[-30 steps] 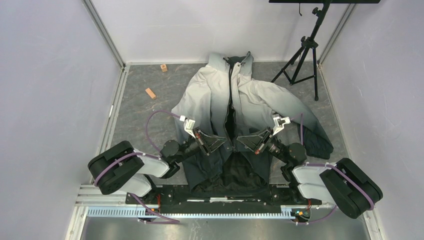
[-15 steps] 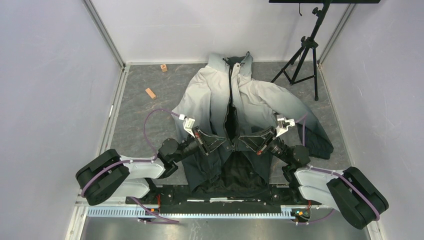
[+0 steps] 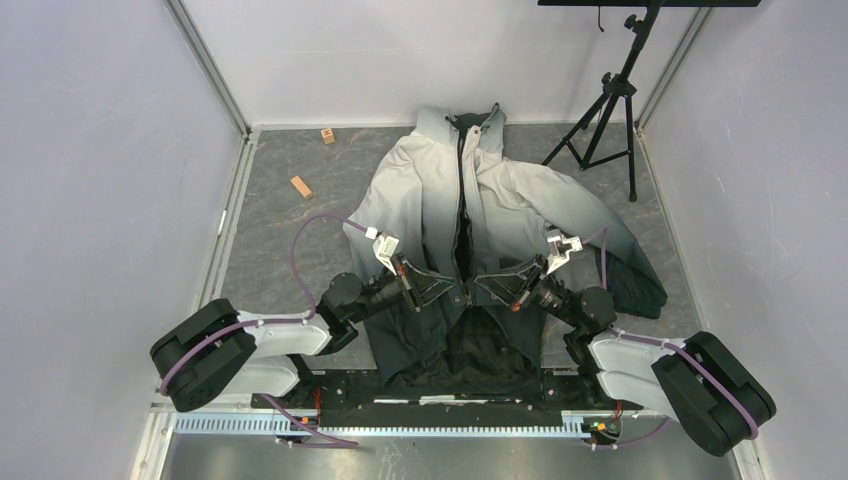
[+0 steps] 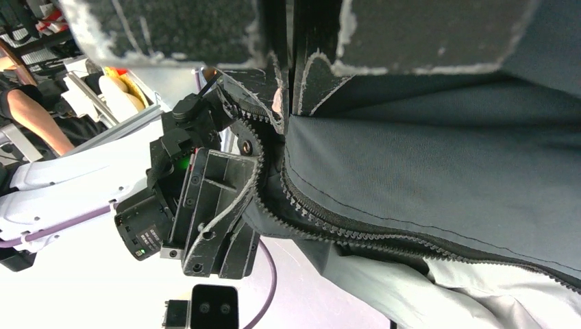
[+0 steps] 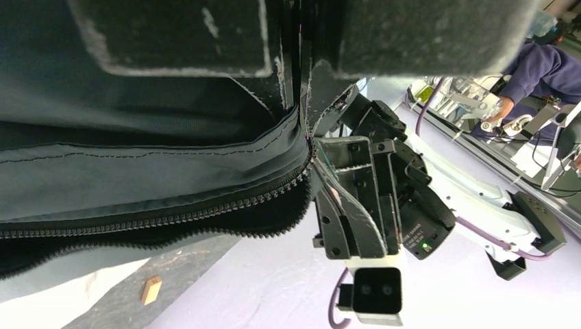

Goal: Zip up the jacket

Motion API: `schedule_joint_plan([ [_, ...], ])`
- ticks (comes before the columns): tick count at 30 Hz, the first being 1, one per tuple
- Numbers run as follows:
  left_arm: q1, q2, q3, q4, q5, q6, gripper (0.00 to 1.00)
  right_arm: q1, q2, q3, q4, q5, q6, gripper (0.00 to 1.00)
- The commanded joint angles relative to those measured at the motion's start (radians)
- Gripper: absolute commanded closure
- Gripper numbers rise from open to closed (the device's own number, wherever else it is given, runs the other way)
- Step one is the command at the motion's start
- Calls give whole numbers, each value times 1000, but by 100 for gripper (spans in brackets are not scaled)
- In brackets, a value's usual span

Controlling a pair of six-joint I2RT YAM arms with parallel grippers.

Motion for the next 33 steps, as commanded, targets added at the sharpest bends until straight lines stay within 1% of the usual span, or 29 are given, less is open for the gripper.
schedule_joint_plan([
  [1, -10, -42, 45, 8, 34, 66, 98, 4, -14, -51, -28, -17, -34, 100],
  [3, -10, -40, 40, 18, 33, 59, 98, 4, -10, -46, -46, -19, -36, 100],
  [7, -12, -32, 38, 17, 37, 55, 98, 4, -6, -47, -11, -10, -20, 100],
  [10, -15, -34, 41, -11, 41, 71, 98, 4, -17, -39, -29, -7, -15, 100],
  [12, -15, -46, 41, -42, 35, 94, 98, 4, -28, -32, -70, -8, -14, 100],
  [18, -25, -133, 65, -226, -4, 200, 98, 3, -67, -20, -199, 3, -27, 100],
  [21, -31, -175, 78, -315, -30, 246, 98, 4, -65, 24, -257, 0, -43, 100],
  [23, -33, -182, 77, -310, -31, 243, 98, 4, -48, 22, -244, -2, -40, 100],
  [25, -37, -162, 89, -308, -13, 236, 98, 4, -26, 14, -195, -3, -18, 100],
  [27, -44, -140, 84, -271, -9, 219, 98, 4, -11, 16, -158, -5, 2, 100],
  [33, -47, -106, 89, -241, 21, 210, 98, 4, -16, 29, -167, -1, 12, 100],
])
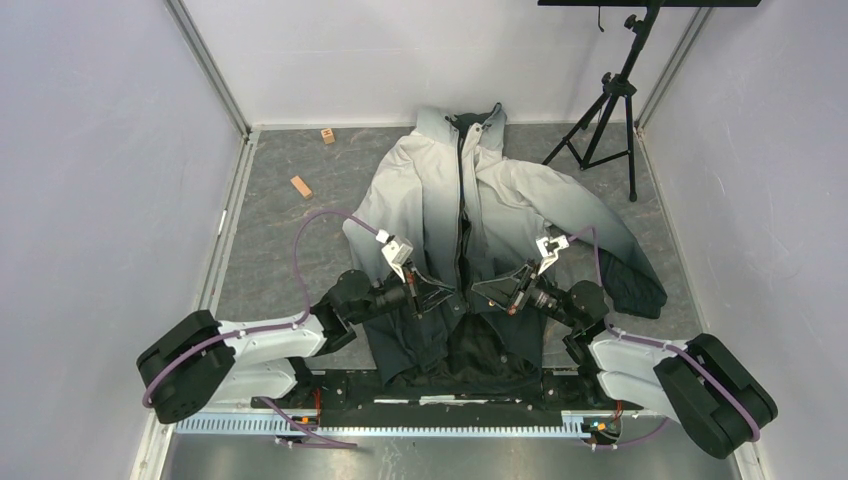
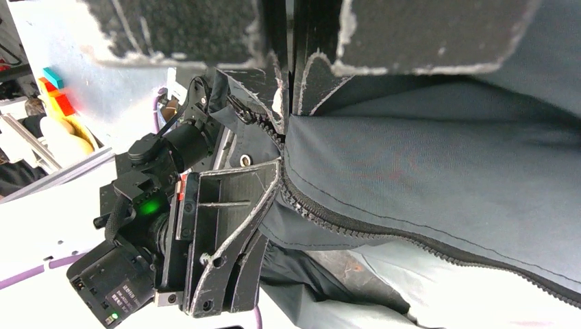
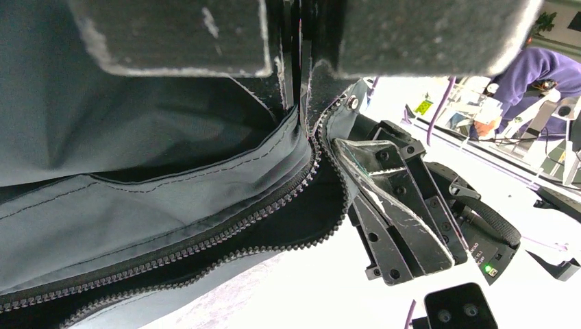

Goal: Zip up the jacket

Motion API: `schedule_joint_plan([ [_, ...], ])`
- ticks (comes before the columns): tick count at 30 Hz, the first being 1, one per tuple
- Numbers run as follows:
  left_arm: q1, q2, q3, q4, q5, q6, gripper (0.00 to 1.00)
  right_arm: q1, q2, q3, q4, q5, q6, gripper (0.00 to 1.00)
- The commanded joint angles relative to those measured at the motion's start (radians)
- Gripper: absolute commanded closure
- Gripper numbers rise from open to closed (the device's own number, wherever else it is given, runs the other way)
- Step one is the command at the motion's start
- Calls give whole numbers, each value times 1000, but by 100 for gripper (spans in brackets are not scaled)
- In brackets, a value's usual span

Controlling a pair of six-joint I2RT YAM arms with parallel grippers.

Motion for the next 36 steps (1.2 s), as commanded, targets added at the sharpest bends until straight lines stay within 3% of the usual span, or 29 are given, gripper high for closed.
schedule_joint_plan([
  [1, -12, 14, 51, 61, 40, 34, 98, 1, -1, 22, 55, 7, 15, 100],
  [18, -63, -5, 68, -54, -48, 106, 98, -4, 16, 48, -38, 26, 68, 100],
  [24, -63, -6, 94, -118, -94, 58, 97, -4, 56, 13, 48, 24, 90, 100],
  [36, -61, -37, 71, -188, -164, -265, 45, -1, 142, 7, 162, 7, 93, 100],
])
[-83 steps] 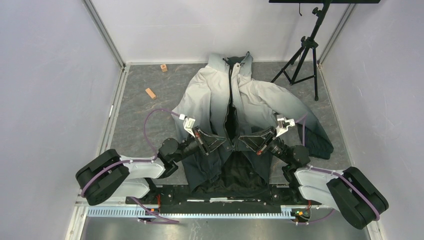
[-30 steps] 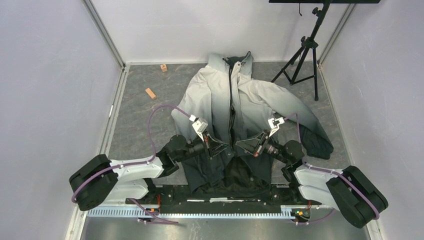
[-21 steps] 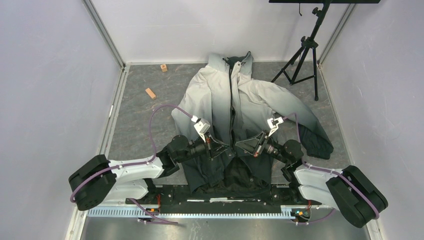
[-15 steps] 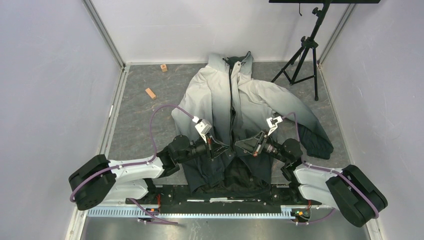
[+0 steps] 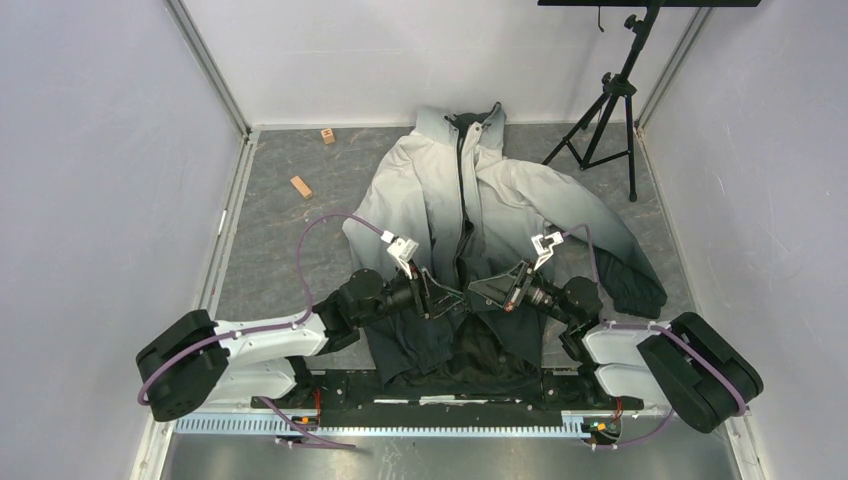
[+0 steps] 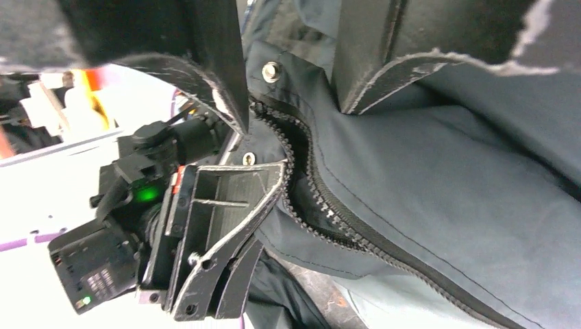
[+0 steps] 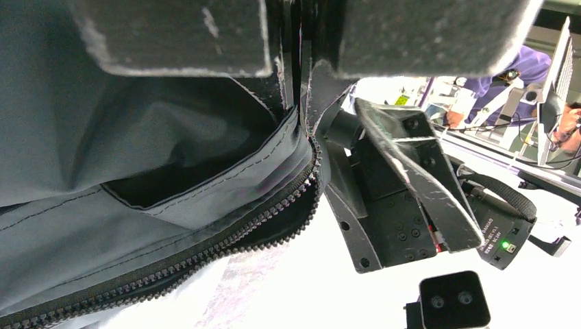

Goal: Zip up the jacket

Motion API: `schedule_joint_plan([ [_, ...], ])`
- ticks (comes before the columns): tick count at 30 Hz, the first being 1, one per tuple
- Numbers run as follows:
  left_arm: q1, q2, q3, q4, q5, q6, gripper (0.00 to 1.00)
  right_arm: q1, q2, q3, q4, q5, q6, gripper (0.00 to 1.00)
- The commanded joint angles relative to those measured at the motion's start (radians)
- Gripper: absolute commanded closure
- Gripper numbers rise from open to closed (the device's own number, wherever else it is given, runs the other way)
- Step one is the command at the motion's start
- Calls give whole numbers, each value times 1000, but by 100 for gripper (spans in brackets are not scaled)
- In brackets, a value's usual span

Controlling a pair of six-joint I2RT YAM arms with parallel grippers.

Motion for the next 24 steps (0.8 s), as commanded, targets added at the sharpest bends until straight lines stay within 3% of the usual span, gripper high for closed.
schedule_joint_plan([
  [1, -2, -49, 17, -30, -47, -152, 42, -1, 21, -8, 87, 9, -3, 100],
  [6, 8, -103, 36, -206, -94, -265, 28, -1, 43, -1, 87, 13, -13, 100],
  [13, 26, -186, 45, -515, -145, -514, 20, 1, 70, 3, 108, 12, -11, 100],
  [20, 24, -153, 34, -363, -1, -568, 27, 3, 85, -9, 133, 18, -5, 100],
  [24, 24, -86, 24, -229, 40, -586, 41, 6, 79, -12, 131, 21, -4, 100],
])
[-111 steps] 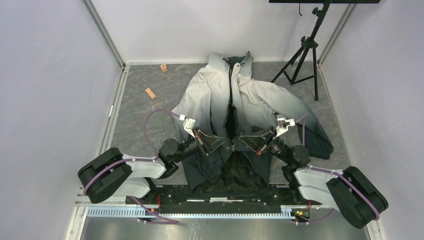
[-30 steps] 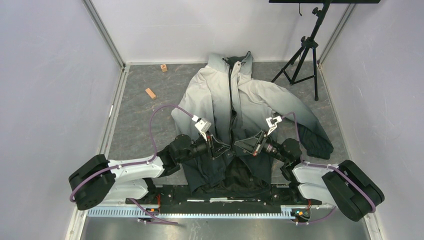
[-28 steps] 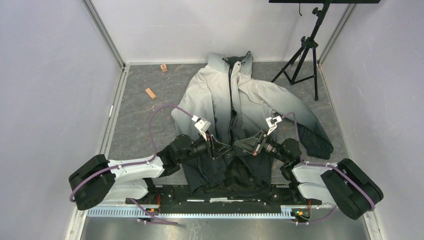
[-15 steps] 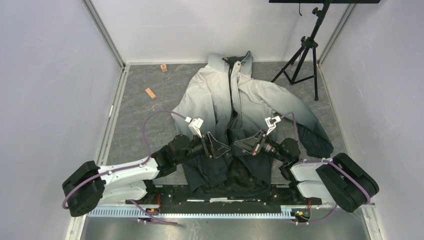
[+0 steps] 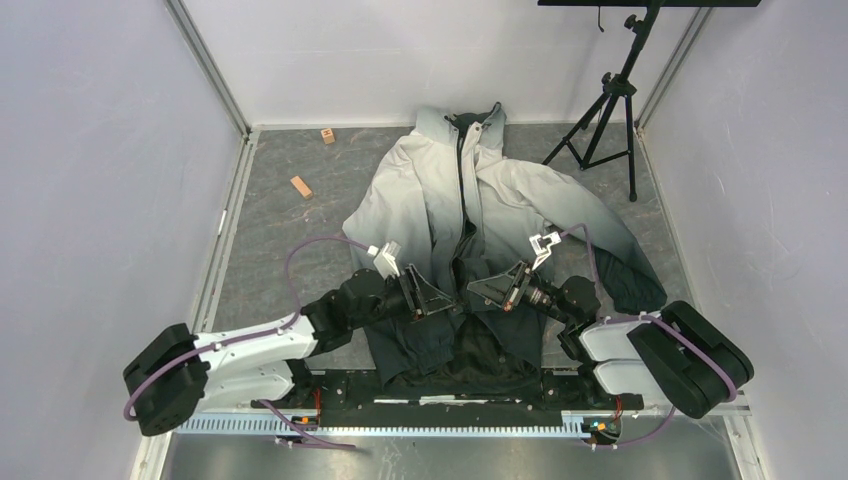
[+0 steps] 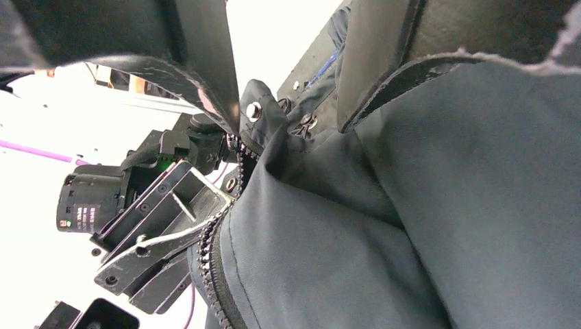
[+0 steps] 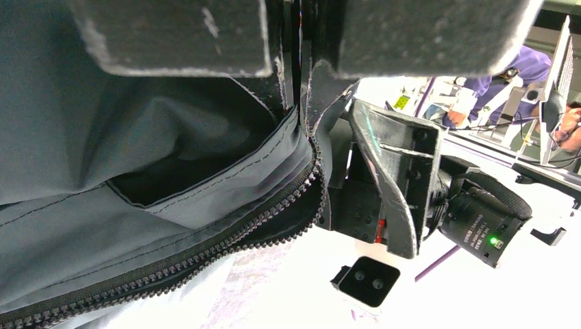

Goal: Zip up the jacket

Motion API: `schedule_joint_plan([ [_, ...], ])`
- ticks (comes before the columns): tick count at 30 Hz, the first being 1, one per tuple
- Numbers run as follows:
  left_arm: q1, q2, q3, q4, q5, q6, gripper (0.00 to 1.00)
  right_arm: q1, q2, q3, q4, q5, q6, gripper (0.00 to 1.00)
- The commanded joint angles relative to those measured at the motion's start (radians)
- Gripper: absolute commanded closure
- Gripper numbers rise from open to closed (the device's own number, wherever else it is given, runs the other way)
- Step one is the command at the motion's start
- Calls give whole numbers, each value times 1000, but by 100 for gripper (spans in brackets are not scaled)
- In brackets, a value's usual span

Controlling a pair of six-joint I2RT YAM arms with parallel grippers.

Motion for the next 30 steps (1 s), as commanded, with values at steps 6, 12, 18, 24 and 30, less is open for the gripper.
schedule_joint_plan([
  [6, 0, 95, 28, 195, 98, -61, 47, 5, -24, -11, 28, 24, -18, 100],
  [12, -3, 114, 25, 232, 125, -53, 50, 5, -25, -7, 16, 31, -10, 100],
  [18, -4, 129, 13, 264, 141, -42, 68, 8, -36, -2, 1, 42, -2, 100],
  [24, -6, 158, 20, 302, 178, -4, 90, 16, -37, 0, -7, 56, 18, 100],
  [30, -15, 172, 49, 143, 148, 120, 98, 26, -27, -8, 86, 91, 147, 100],
])
